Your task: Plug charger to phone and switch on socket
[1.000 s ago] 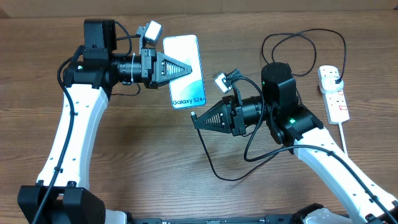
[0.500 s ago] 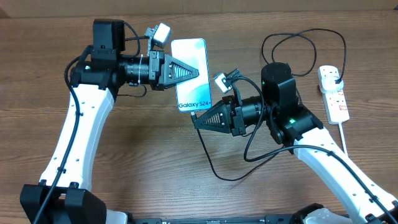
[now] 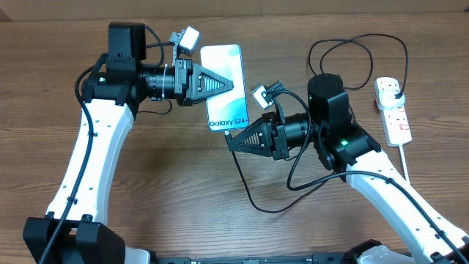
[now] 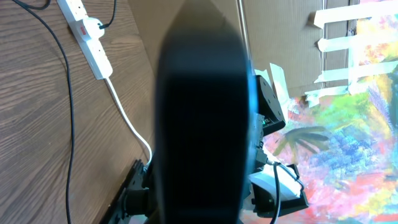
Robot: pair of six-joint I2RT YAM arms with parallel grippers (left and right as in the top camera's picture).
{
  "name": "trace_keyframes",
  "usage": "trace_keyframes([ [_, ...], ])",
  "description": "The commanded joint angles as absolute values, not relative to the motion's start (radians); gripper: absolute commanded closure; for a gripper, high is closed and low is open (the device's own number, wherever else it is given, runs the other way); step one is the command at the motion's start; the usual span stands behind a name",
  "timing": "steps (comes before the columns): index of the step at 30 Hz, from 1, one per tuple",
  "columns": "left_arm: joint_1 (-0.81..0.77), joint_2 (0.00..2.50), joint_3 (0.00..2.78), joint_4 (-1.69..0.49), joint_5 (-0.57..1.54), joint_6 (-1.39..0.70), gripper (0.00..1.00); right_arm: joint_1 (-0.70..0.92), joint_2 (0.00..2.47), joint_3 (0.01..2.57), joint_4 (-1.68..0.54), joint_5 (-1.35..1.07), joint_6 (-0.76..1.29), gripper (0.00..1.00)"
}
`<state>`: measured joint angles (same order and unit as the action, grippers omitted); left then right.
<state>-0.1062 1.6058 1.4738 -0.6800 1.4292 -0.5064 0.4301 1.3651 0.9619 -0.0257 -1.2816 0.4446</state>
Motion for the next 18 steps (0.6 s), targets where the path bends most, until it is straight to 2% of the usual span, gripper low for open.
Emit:
trace_keyframes([
  [1, -0.111, 1.588, 1.479, -0.672, 1.459, -0.493, 0.96, 0.430, 1.362, 0.971, -0.019, -1.269, 0.446, 0.96],
  [18, -0.110, 1.588, 1.479, -0.624, 1.459, -0.490, 0.96, 0.430, 1.361, 0.971, -0.012, -1.265, 0.446, 0.96],
])
